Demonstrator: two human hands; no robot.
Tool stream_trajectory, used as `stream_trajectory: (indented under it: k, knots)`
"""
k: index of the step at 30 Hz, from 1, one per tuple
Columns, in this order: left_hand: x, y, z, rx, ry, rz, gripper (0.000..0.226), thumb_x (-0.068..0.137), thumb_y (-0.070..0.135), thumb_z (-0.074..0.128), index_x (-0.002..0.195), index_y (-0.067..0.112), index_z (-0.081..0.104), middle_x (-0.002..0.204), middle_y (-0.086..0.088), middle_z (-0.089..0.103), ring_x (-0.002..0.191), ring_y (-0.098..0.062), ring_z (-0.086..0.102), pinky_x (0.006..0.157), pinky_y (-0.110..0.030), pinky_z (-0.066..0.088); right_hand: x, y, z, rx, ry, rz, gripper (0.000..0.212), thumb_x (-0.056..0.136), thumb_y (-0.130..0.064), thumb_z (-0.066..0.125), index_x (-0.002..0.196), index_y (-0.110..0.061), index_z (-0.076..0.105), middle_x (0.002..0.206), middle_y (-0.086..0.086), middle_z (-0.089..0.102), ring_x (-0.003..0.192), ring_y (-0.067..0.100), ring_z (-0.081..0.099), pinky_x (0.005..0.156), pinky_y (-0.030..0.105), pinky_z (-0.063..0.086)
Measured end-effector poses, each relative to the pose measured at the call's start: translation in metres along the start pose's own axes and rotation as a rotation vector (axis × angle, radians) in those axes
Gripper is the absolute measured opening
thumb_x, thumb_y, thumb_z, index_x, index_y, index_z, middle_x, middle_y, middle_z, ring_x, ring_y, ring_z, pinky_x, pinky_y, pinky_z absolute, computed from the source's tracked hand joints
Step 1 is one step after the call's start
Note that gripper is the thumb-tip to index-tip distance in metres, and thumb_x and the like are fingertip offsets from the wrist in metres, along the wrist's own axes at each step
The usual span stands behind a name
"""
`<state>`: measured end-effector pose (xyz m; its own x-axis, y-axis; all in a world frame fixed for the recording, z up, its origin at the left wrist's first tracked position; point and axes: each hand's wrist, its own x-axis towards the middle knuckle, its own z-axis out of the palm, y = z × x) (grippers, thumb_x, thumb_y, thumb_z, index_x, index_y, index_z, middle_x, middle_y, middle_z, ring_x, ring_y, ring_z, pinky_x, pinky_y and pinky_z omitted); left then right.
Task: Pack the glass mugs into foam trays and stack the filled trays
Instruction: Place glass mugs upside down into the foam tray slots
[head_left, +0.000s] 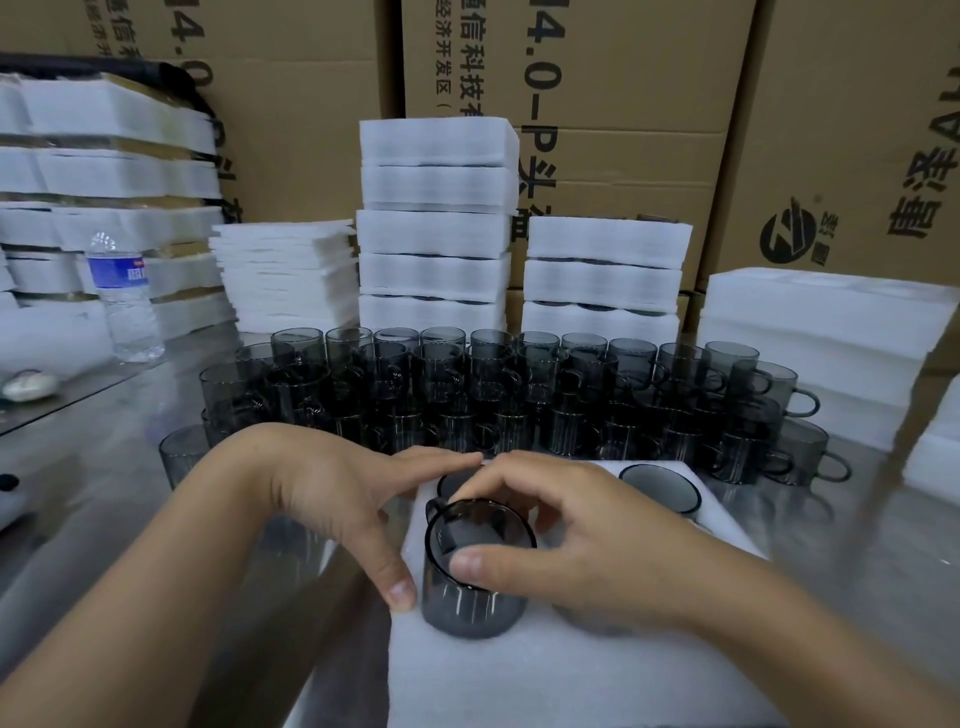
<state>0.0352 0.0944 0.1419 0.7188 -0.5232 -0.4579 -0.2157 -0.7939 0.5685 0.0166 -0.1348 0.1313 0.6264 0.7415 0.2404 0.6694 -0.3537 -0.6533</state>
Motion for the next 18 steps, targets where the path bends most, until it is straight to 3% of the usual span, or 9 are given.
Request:
stream_trajectory:
  k: [4, 6, 8, 11, 18]
  knots:
    - [0.0005, -0.002, -0.0004, -0.02, -0.028, 0.033, 0.131, 0.047, 0.058, 0.086, 0.146, 0.052, 0.002, 0.149, 0.036, 0.001, 0.143, -0.006, 0.019, 0.117, -0.041, 0.026, 0.0011, 0.0004, 0.0011, -0.047, 0.028, -0.019, 0.05, 0.059, -0.072, 0.058, 0.1, -0.044, 0.062, 0.098, -0.018, 0.055, 0.089, 0.002, 0.056, 0.08, 0.027, 0.047]
    - [-0.0013, -0.001, -0.0021, -0.028, -0.062, 0.064, 0.136, 0.045, 0.067, 0.083, 0.148, 0.044, -0.004, 0.151, 0.032, -0.005, 0.144, -0.005, 0.015, 0.118, -0.04, 0.023, 0.0013, 0.0007, 0.0006, -0.072, 0.028, -0.036, 0.053, 0.06, -0.072, 0.058, 0.105, -0.044, 0.062, 0.099, -0.023, 0.054, 0.091, -0.003, 0.054, 0.077, 0.018, 0.043]
    - [-0.0032, 0.0015, -0.0039, 0.025, -0.081, 0.115, 0.135, 0.049, 0.081, 0.069, 0.15, 0.033, -0.007, 0.156, 0.021, -0.008, 0.146, -0.005, 0.008, 0.12, -0.041, 0.016, 0.0011, 0.0, -0.0002, -0.109, 0.02, -0.057, 0.053, 0.062, -0.072, 0.057, 0.108, -0.046, 0.06, 0.097, -0.033, 0.052, 0.094, -0.009, 0.052, 0.077, 0.011, 0.038]
    - [-0.0038, 0.0042, -0.0056, 0.17, -0.05, 0.119, 0.125, 0.054, 0.096, 0.042, 0.147, 0.03, -0.01, 0.157, 0.014, -0.009, 0.146, -0.006, -0.002, 0.121, -0.043, 0.009, 0.0009, -0.0013, -0.0015, -0.149, -0.008, -0.052, 0.053, 0.064, -0.074, 0.053, 0.11, -0.049, 0.059, 0.097, -0.038, 0.049, 0.1, -0.008, 0.051, 0.086, 0.019, 0.042]
    - [-0.0006, 0.0011, -0.0004, -0.045, -0.035, 0.086, 0.12, 0.052, 0.075, 0.074, 0.147, 0.042, 0.009, 0.154, 0.019, 0.016, 0.142, -0.005, 0.022, 0.117, -0.04, 0.025, 0.0008, -0.0082, 0.0023, -0.265, -0.059, -0.055, 0.043, 0.073, -0.066, 0.064, 0.111, -0.046, 0.061, 0.101, -0.027, 0.049, 0.096, -0.008, 0.045, 0.08, 0.02, 0.038]
